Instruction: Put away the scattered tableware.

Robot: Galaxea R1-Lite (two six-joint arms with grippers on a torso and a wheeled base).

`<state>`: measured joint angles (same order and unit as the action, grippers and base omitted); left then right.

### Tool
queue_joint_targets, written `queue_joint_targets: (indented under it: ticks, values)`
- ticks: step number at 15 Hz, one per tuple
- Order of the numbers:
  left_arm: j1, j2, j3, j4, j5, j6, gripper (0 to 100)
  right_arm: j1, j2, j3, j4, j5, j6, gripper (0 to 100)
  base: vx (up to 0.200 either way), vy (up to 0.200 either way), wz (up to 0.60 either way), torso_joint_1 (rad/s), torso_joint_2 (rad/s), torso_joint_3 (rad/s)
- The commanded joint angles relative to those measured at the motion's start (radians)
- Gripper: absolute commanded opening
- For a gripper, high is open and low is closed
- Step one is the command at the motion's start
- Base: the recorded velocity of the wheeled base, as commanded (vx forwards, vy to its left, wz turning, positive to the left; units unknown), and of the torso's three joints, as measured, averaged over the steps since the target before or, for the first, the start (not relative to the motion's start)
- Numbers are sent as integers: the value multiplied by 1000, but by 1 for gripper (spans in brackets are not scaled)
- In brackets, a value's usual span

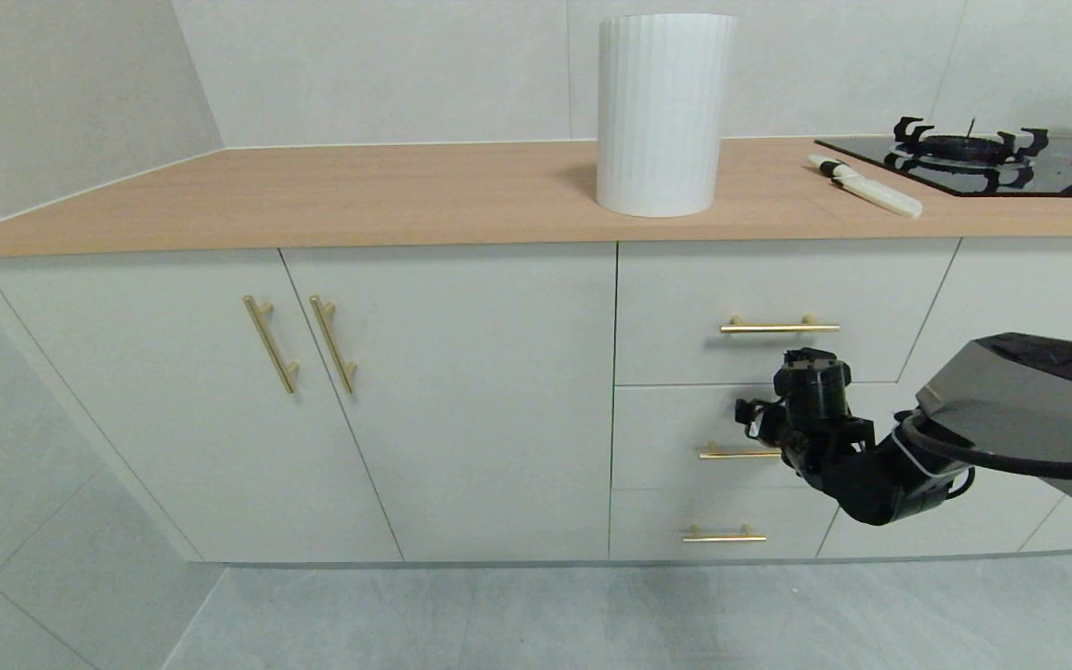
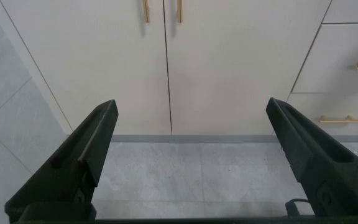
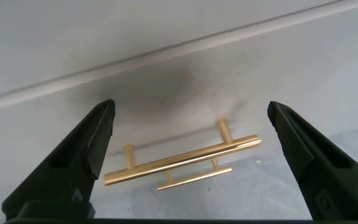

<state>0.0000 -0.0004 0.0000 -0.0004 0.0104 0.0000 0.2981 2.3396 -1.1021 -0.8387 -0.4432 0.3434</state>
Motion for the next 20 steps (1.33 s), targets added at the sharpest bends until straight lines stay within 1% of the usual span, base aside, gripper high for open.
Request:
queue_joint_targets:
  ticks: [1,2,3,5,6,7,8,9,11,13,16,17,18,19,20]
  values:
    - [0,0,0,-1,0,0,100,7,-126,96,15,17,-17,100,0,0,0,0,0,0]
    - [0,0,0,0,0,0,100,9,-175,127,30,26,-27,100,0,0,0,0,0,0]
    - [0,0,0,-1,0,0,100,19,-312,206,90,64,-30,100,0,0,0,0,0,0]
    - [0,0,0,0,0,0,100,21,-474,285,150,74,-35,100,0,0,0,0,0,0]
    - [0,0,0,-1,0,0,100,39,-597,344,170,72,-35,100,0,0,0,0,0,0]
    - [0,0,0,-1,0,0,100,49,-638,367,176,69,-35,100,0,0,0,0,0,0]
    - [0,0,0,-1,0,0,100,84,-781,444,194,60,-41,100,0,0,0,0,0,0]
    - [0,0,0,-1,0,0,100,101,-868,489,214,43,-47,100,0,0,0,0,0,0]
    - [0,0,0,0,0,0,100,110,-1053,564,273,-6,-81,100,0,0,0,0,0,0]
    - [0,0,0,0,0,0,100,107,-1257,627,357,-17,-126,100,0,0,0,0,0,0]
    - [0,0,0,0,0,0,100,95,-1554,682,540,-22,-215,100,0,0,0,0,0,0]
    - [0,0,0,0,0,0,100,15,-1675,685,635,-20,-244,100,0,0,0,0,0,0]
    - [0,0,0,-1,0,0,100,-63,-1738,685,687,-14,-256,100,0,0,0,0,0,0]
    - [0,0,0,0,0,0,100,-106,-1789,685,718,-12,-270,100,0,0,0,0,0,0]
    - [0,0,0,0,0,0,100,-142,-1895,683,780,-2,-310,100,0,0,0,0,0,0]
